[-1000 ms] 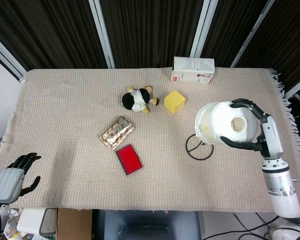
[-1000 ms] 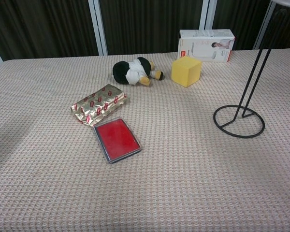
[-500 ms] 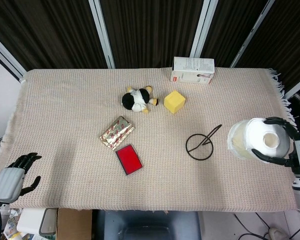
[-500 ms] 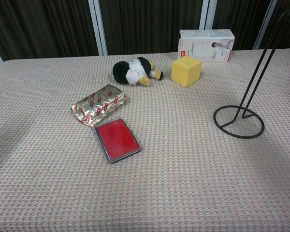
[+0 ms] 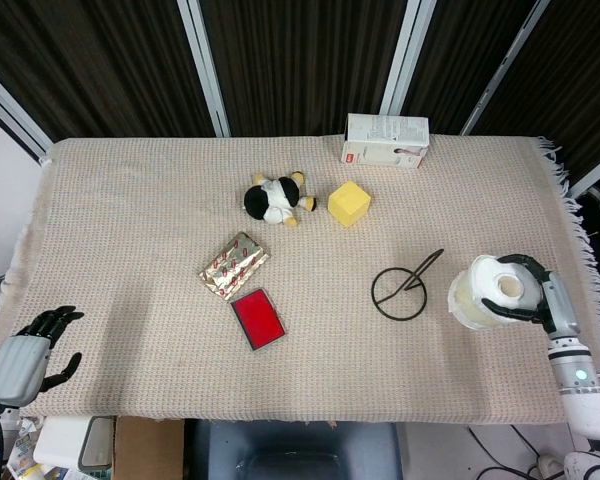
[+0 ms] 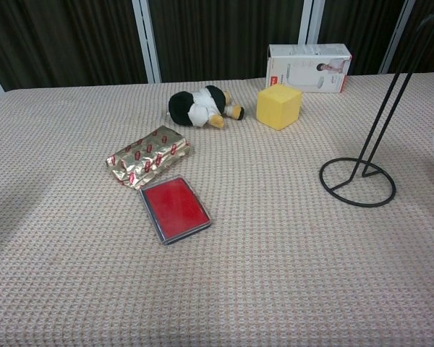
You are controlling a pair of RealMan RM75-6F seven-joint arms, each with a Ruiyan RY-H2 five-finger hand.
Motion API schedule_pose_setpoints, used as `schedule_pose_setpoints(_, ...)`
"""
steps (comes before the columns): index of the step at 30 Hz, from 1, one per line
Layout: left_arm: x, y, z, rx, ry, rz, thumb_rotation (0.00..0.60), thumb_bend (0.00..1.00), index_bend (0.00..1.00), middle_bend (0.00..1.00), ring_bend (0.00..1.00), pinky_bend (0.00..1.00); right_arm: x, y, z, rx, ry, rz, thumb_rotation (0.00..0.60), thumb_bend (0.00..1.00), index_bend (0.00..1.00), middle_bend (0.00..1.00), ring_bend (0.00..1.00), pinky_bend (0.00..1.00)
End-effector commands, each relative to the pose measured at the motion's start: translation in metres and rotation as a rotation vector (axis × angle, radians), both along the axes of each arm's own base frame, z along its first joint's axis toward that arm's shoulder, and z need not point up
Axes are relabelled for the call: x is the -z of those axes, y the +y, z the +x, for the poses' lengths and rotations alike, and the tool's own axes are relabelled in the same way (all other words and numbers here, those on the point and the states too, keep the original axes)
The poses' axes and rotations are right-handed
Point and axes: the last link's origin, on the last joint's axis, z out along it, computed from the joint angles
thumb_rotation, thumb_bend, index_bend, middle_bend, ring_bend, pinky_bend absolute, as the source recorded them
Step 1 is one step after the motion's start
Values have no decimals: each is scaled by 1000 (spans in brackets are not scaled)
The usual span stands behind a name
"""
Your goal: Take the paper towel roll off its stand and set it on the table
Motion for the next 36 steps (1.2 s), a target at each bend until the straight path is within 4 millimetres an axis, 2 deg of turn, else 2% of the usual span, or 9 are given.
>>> schedule_pose_setpoints(1, 0, 0, 0, -2, 0, 0, 600, 374, 247, 192, 211, 464, 21, -7, -2, -10, -6, 79, 600, 213, 384, 462, 352, 631)
schedule_pose_setpoints(7, 0, 0, -1, -5, -1, -2, 600, 374, 247, 192, 212, 464, 16, 2, -3, -28, 17, 156, 600, 184, 81, 188, 61, 360)
schedule_pose_setpoints(10, 0, 0, -1, -4, 0, -3, 600, 374, 248, 192, 211, 465, 9, 10, -2, -37, 41, 176, 600, 160, 3, 96, 0, 286)
schedule_pose_setpoints(18, 1, 0, -1, -3, 2, -2, 600, 374, 247, 192, 212, 465, -5, 30, 6, -75, 98, 195, 600, 149, 0, 20, 0, 189)
schedule_pose_setpoints(24, 1, 0, -1, -2, 8, -8, 600, 373, 247, 192, 211, 465, -31, 32, 16, -98, 115, -23, 600, 140, 0, 1, 0, 174)
schedule_pose_setpoints(31, 2, -1, 0, 4, 11, -5, 600, 374, 247, 193, 212, 465, -65, 54, 25, -46, 359, -234, 600, 140, 0, 1, 0, 171)
schedule_pose_setpoints(36, 2, -1, 0, 2, 13, -8, 600, 373, 247, 193, 211, 465, -73, 68, 22, 45, 489, -281, 600, 140, 0, 1, 0, 153)
